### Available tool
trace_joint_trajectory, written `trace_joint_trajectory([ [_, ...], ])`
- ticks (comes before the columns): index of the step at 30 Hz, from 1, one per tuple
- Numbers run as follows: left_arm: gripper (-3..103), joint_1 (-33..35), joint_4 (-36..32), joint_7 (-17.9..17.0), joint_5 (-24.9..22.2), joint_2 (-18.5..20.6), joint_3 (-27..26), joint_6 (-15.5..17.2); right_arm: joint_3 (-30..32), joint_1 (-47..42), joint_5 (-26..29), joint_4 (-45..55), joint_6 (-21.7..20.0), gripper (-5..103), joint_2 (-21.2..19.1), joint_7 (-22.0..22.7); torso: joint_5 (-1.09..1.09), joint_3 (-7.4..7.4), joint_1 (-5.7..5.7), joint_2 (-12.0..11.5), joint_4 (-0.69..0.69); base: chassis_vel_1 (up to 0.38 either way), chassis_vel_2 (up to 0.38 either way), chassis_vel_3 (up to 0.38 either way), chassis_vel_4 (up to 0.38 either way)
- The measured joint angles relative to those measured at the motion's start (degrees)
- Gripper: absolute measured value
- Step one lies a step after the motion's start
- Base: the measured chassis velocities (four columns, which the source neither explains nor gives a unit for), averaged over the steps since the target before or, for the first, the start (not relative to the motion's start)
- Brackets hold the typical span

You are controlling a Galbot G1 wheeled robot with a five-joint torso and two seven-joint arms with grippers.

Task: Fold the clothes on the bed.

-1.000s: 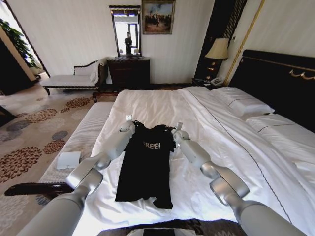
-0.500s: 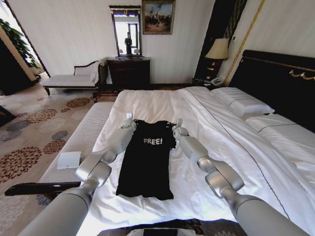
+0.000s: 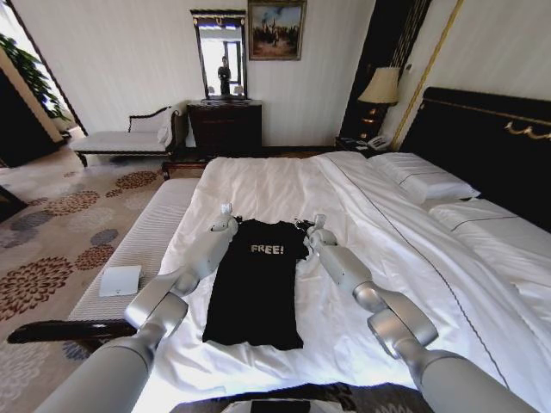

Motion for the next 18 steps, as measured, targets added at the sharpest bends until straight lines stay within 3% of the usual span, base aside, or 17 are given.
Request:
trace_joint_trajectory([
  [1, 60, 0.0, 0.0, 0.0, 0.0, 0.0, 0.0, 0.0, 0.0, 0.0, 0.0, 0.0, 0.0, 60, 0.0, 0.0, 0.0, 0.0, 0.0, 0.0, 0.0, 0.0, 0.0, 0.0, 0.0],
  [4, 77, 5.87, -12.68, -2.38, -4.32, 6.62, 0.94, 0.49, -0.04, -4.57, 1.17, 7.27, -0.57, 77, -3.47, 1.11, -0.01, 0.0, 0.0, -0.01, 0.01, 0.0, 0.0, 0.0, 0.0],
  [6, 82, 6.79, -14.46, -2.69, -4.82, 7.64, 0.94, 0.49, -0.01, -5.32, 1.3, 8.39, -0.64, 77, -4.07, 1.22, 0.0, 0.0, 0.01, 0.0, 0.02, 0.0, 0.0, 0.0, 0.0],
  [7, 88, 10.87, -21.06, -3.59, -6.02, 11.52, 0.43, 0.29, 0.27, -8.36, 1.61, 13.01, -0.99, 88, -6.95, 1.72, 0.03, 0.0, 0.0, 0.0, 0.03, 0.0, 0.0, 0.0, 0.0],
  [9, 97, 17.33, -29.3, -4.09, -6.51, 15.83, -1.39, -0.17, 1.71, -12.97, 2.11, 20.81, -1.75, 93, -11.24, 2.77, -0.01, 0.0, -0.01, 0.0, 0.03, 0.0, 0.0, 0.0, 0.0],
  [11, 97, 19.65, -32.32, -4.09, -6.56, 17.04, -2.26, -0.3, 2.35, -14.45, 2.53, 23.63, -2.08, 97, -12.52, 3.12, -0.01, 0.0, -0.01, 0.0, 0.02, 0.0, 0.0, 0.0, 0.0],
  [14, 100, 30.19, -44.18, -3.97, -6.24, 21.37, -7.33, -0.87, 5.94, -22.2, 3.97, 36.14, -3.41, 100, -17.01, 4.52, 0.0, -0.02, -0.02, 0.01, 0.0, 0.0, 0.0, 0.0, 0.0],
  [16, 100, 36.65, -49.3, -3.84, -5.77, 22.99, -10.5, -1.03, 8.56, -28.19, 4.06, 42.79, -4.12, 100, -18.51, 4.89, 0.0, -0.02, -0.02, 0.01, 0.02, 0.0, 0.0, 0.0, 0.0],
  [17, 100, 36.65, -49.3, -3.84, -5.77, 22.99, -10.5, -1.03, 8.56, -28.19, 4.06, 42.79, -4.12, 100, -18.51, 4.89, 0.0, -0.02, -0.02, 0.01, 0.02, 0.0, 0.0, 0.0, 0.0],
  [18, 100, 41.71, -52.97, -3.69, -5.33, 23.89, -12.88, -1.22, 10.9, -33.47, 4.14, 48.11, -4.7, 100, -19.09, 5.05, 0.0, -0.01, -0.02, 0.0, 0.01, 0.0, 0.0, 0.0, 0.0],
])
